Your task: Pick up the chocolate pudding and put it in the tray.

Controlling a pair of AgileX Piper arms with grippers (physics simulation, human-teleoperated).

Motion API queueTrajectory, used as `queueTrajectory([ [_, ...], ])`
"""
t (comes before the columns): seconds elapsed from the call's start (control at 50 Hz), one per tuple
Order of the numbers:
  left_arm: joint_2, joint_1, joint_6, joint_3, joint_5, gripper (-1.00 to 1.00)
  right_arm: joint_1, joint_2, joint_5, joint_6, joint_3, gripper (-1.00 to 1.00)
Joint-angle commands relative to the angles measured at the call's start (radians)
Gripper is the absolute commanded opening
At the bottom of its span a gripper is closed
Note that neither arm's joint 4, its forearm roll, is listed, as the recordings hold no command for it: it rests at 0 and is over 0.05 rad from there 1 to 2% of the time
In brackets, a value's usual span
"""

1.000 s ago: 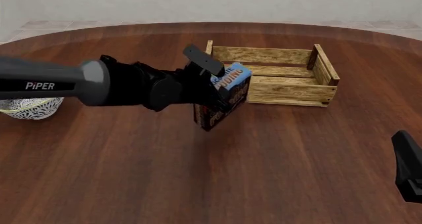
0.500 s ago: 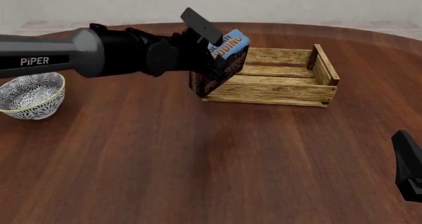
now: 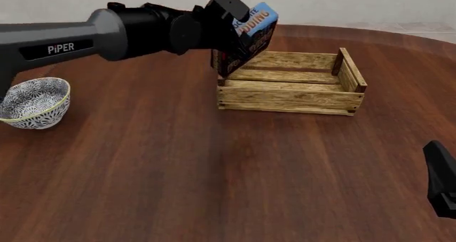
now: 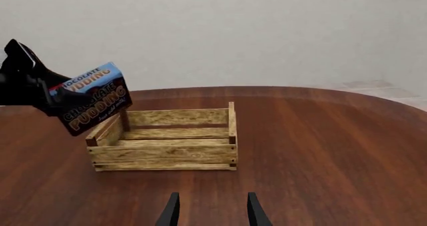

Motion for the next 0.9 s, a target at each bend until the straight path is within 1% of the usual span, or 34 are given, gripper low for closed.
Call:
queueTrajectory([
  [0.02, 0.034, -0.022, 0.043, -0.098, 0.005, -1.0, -0.003, -0.002, 0.003, 0.0, -0.001, 1.0],
  [0.26, 0.079, -0.06, 0.068, -0.178, 0.027, -1.0, -0.003, -0.003, 0.001, -0.009, 0.0, 1.0],
  [0.38, 0.103, -0.064, 0.088, -0.207, 0.022, -1.0, -0.004, -0.005, 0.002, -0.014, 0.001, 1.0],
  [0.46, 0.127, -0.067, 0.088, -0.229, 0.022, -1.0, -0.004, -0.004, 0.002, -0.018, 0.001, 1.0],
  [0.48, 0.132, -0.066, 0.1, -0.226, 0.016, -1.0, -0.004, -0.004, 0.002, -0.018, 0.001, 1.0],
  [0.54, 0.138, -0.074, 0.093, -0.237, 0.024, -1.0, -0.005, -0.006, 0.004, -0.018, 0.001, 1.0],
  [0.56, 0.142, -0.073, 0.101, -0.239, 0.02, -1.0, -0.006, -0.007, 0.004, -0.019, 0.001, 1.0],
  [0.62, 0.159, -0.073, 0.103, -0.268, 0.032, -1.0, -0.006, -0.008, 0.004, -0.022, 0.001, 1.0],
  [0.76, 0.196, -0.077, 0.137, -0.306, 0.033, -1.0, -0.009, -0.008, 0.004, -0.022, 0.001, 1.0],
  [0.8, 0.209, -0.084, 0.134, -0.323, 0.039, -1.0, -0.013, -0.008, 0.004, -0.02, 0.0, 1.0],
  [0.86, 0.225, -0.091, 0.15, -0.326, 0.03, -1.0, -0.014, -0.008, 0.004, -0.024, -0.001, 1.0],
  [0.9, 0.243, -0.09, 0.153, -0.347, 0.037, -1.0, -0.012, -0.009, 0.005, -0.028, -0.001, 1.0],
])
